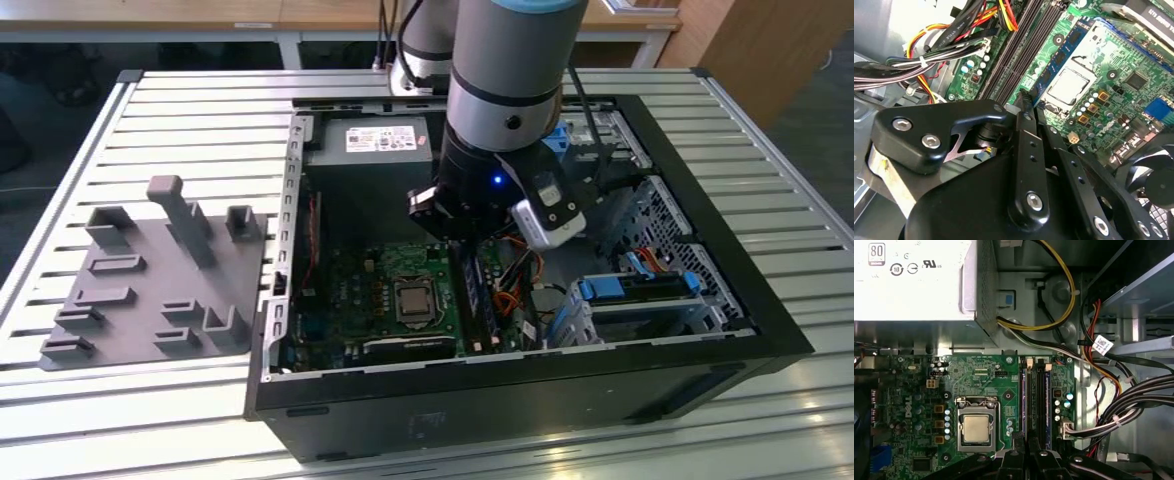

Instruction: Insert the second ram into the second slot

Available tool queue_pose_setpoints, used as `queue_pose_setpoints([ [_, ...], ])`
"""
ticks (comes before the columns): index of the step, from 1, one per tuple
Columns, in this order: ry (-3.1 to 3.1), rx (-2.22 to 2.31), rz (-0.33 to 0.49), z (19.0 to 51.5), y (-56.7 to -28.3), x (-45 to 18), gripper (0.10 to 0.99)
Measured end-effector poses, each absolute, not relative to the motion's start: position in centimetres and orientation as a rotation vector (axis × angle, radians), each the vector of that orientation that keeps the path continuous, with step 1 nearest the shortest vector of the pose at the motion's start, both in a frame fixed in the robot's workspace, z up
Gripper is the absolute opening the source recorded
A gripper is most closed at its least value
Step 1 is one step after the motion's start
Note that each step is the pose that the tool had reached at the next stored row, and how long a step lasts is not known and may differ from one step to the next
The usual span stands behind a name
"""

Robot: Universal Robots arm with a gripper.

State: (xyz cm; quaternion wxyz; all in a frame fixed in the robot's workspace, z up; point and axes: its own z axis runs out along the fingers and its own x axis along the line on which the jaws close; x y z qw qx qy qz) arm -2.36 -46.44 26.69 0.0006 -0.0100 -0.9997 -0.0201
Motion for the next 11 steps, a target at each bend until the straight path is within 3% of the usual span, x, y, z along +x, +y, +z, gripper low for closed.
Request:
queue_pose_setpoints([
  [11, -3.131, -0.032, -0.063, 25.0, -46.4, -1.7, 0.141],
])
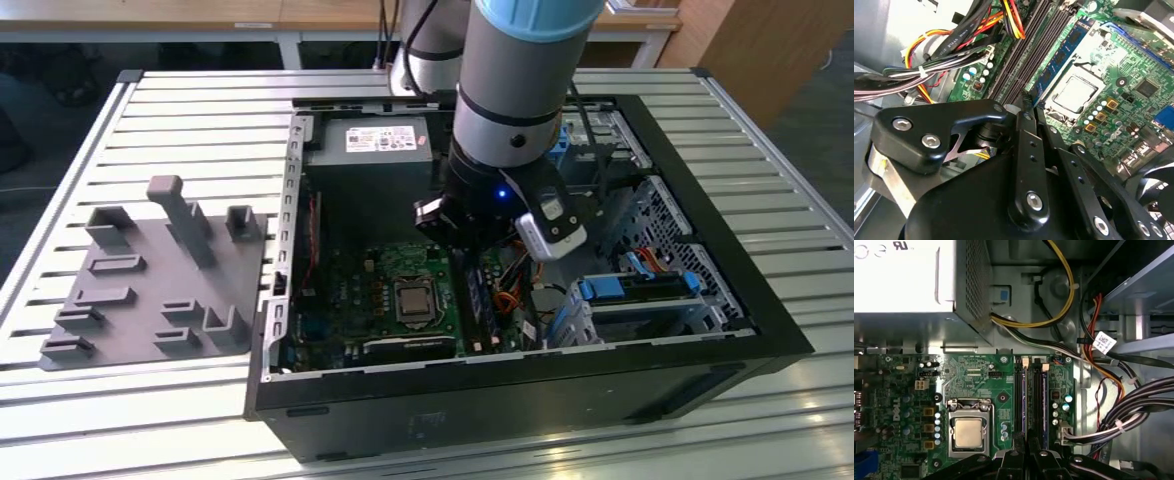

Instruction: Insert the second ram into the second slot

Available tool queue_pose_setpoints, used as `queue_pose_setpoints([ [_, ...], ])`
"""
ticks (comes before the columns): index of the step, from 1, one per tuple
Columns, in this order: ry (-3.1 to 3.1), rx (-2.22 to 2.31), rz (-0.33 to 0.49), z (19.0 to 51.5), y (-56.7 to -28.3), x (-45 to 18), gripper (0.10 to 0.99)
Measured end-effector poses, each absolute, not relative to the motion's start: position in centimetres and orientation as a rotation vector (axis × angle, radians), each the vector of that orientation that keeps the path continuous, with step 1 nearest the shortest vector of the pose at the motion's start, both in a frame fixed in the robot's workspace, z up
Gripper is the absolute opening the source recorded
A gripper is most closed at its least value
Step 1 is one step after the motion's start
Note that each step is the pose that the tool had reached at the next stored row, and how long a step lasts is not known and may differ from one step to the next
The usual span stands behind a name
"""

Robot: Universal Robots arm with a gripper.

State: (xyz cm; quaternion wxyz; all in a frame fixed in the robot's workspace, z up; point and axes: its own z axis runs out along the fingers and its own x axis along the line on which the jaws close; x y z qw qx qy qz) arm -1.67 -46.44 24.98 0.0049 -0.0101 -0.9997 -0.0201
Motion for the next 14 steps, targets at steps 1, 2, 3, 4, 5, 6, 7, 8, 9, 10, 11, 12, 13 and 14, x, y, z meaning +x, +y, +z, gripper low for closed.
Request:
queue_pose_setpoints([
  [1, -3.127, -0.031, -0.063, 24.8, -46.4, -1.6, 0.141],
  [2, -3.123, -0.030, -0.063, 24.7, -46.4, -1.6, 0.141],
  [3, -3.122, -0.029, -0.063, 24.5, -46.4, -1.6, 0.141],
  [4, -3.122, -0.027, -0.063, 24.3, -46.4, -1.6, 0.141],
  [5, -3.121, -0.021, -0.063, 24.1, -46.4, -1.5, 0.141],
  [6, -3.121, -0.011, -0.063, 23.9, -46.4, -1.5, 0.141],
  [7, -3.121, -0.001, -0.063, 23.8, -46.4, -1.5, 0.141],
  [8, -3.121, 0.004, -0.063, 23.6, -46.4, -1.5, 0.141],
  [9, -3.121, 0.005, -0.063, 23.4, -46.4, -1.5, 0.141],
  [10, -3.121, 0.005, -0.062, 23.3, -46.4, -1.5, 0.141],
  [11, -3.121, 0.005, -0.062, 23.3, -46.4, -1.5, 0.141],
  [12, -3.121, 0.005, -0.062, 23.3, -46.4, -1.5, 0.141],
  [13, -3.121, 0.005, -0.062, 23.3, -46.4, -1.5, 0.141],
  [14, -3.121, 0.005, -0.062, 23.3, -46.4, -1.5, 0.141],
])
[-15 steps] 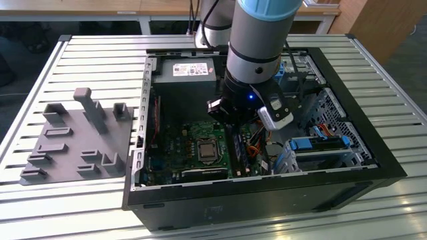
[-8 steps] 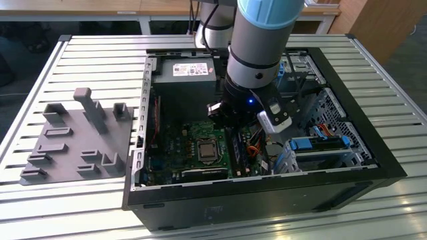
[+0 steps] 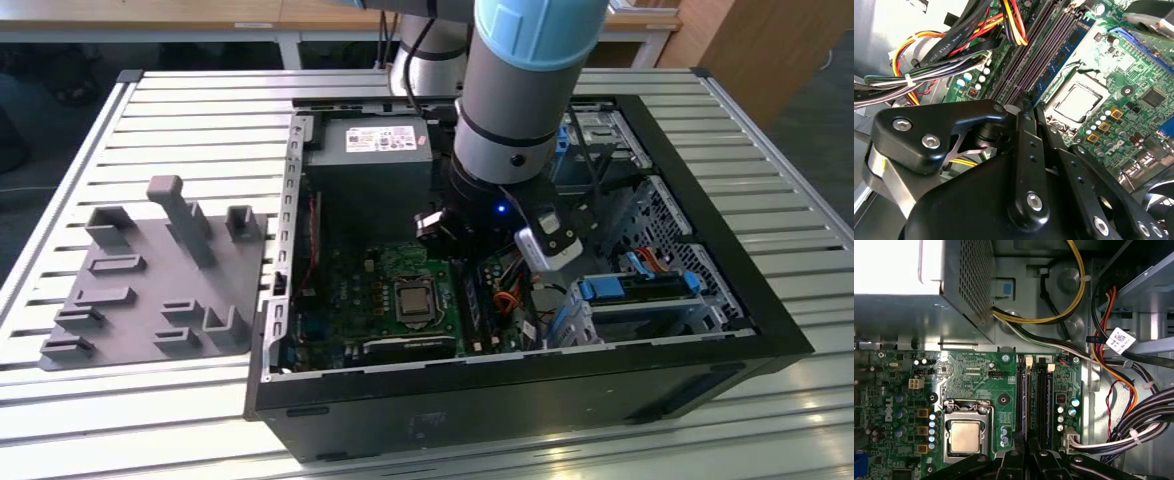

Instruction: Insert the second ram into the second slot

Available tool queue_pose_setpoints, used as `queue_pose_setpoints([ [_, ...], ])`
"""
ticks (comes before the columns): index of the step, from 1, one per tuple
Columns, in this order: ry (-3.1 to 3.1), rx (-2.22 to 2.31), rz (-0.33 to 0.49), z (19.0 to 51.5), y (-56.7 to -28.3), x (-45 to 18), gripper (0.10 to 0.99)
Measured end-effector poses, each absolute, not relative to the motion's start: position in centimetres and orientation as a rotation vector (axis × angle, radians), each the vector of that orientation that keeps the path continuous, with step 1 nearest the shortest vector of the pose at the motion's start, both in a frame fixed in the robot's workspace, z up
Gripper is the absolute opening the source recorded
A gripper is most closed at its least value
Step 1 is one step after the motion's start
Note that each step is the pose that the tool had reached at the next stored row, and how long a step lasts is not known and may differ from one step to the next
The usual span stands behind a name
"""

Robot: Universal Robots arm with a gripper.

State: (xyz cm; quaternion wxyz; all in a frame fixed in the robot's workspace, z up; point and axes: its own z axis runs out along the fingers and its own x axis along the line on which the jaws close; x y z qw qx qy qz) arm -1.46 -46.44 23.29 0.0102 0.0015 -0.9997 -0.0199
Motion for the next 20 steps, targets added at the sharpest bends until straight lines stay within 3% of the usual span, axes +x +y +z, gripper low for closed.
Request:
queue_pose_setpoints([
  [20, -3.119, -0.035, -0.063, 22.2, -46.7, -1.2, 0.141],
])
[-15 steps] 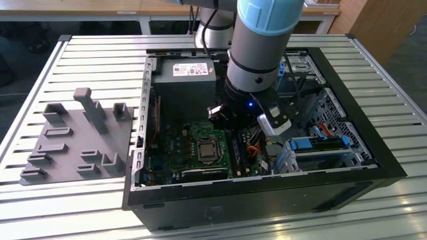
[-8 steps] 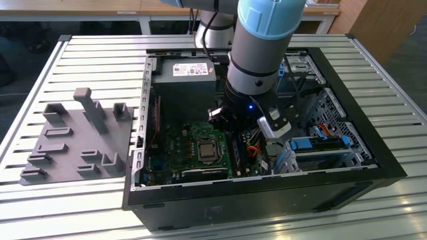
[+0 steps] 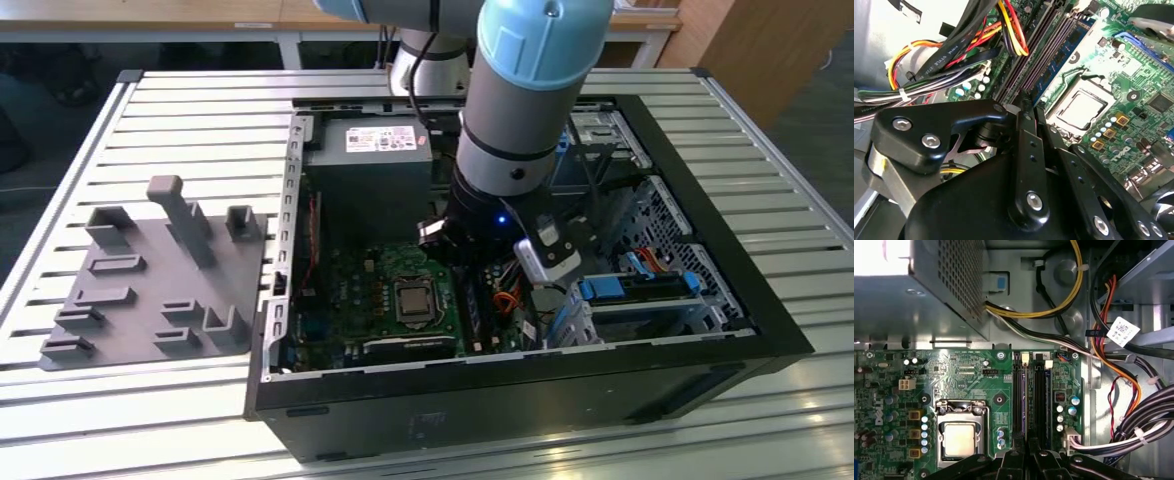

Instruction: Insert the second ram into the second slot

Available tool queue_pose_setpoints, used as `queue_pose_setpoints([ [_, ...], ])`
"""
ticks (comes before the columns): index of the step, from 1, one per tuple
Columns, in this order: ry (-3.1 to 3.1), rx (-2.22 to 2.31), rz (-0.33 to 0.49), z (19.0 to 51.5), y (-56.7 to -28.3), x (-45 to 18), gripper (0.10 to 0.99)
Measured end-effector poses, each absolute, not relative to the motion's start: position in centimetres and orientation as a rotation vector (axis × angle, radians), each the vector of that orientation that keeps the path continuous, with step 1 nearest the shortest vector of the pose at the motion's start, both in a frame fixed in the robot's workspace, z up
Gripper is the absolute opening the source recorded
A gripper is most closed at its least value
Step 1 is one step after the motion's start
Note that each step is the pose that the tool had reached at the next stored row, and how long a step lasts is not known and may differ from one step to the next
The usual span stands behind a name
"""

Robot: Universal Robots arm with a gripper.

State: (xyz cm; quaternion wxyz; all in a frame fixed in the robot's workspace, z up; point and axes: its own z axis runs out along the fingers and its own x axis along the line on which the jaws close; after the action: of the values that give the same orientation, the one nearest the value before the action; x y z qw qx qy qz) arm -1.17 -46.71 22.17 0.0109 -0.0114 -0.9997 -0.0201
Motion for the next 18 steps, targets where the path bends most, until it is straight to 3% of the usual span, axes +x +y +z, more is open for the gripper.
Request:
queue_pose_setpoints([
  [18, -3.119, -0.052, -0.063, 21.23, -46.70, -1.15, 0.141],
])
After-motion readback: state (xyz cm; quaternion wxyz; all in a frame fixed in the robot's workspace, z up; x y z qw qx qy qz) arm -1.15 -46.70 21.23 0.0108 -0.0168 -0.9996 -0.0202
